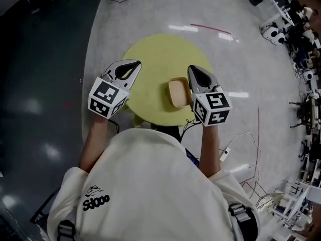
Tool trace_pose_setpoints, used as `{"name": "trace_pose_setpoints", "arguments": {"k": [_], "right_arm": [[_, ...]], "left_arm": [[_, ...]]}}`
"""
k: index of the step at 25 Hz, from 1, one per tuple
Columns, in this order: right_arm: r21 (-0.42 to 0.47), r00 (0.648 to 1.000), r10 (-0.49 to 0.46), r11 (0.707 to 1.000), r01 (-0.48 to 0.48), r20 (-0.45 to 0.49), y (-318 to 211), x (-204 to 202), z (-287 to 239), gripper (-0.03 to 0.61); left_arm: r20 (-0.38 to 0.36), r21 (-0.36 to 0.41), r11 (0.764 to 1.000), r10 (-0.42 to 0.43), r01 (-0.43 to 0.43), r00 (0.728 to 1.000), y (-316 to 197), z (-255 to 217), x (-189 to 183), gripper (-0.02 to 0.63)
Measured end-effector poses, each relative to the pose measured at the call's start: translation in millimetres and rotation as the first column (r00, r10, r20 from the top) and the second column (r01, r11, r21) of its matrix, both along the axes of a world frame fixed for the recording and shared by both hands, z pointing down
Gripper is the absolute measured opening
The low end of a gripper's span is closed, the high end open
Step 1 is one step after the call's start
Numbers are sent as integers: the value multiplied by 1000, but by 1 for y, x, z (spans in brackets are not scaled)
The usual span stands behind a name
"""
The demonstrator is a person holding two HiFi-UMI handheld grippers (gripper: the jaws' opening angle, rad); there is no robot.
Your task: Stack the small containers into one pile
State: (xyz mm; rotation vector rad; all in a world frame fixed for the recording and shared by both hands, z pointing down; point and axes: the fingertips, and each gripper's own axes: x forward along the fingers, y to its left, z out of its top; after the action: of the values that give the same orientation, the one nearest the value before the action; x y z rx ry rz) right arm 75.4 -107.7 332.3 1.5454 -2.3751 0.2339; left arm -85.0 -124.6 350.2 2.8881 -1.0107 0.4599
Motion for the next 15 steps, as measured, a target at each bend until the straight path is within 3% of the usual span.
{"name": "trace_pose_setpoints", "arguments": {"k": [9,15], "right_arm": [[113,999,-44,993,46,-19,6,-18,-46,11],[152,996,-69,985,77,-54,13,-25,-60,11]], "left_arm": [[-30,127,992,-8,12,1000,2,-40,-2,5],[-49,162,987,-3,11,999,12,-58,-3,5]]}}
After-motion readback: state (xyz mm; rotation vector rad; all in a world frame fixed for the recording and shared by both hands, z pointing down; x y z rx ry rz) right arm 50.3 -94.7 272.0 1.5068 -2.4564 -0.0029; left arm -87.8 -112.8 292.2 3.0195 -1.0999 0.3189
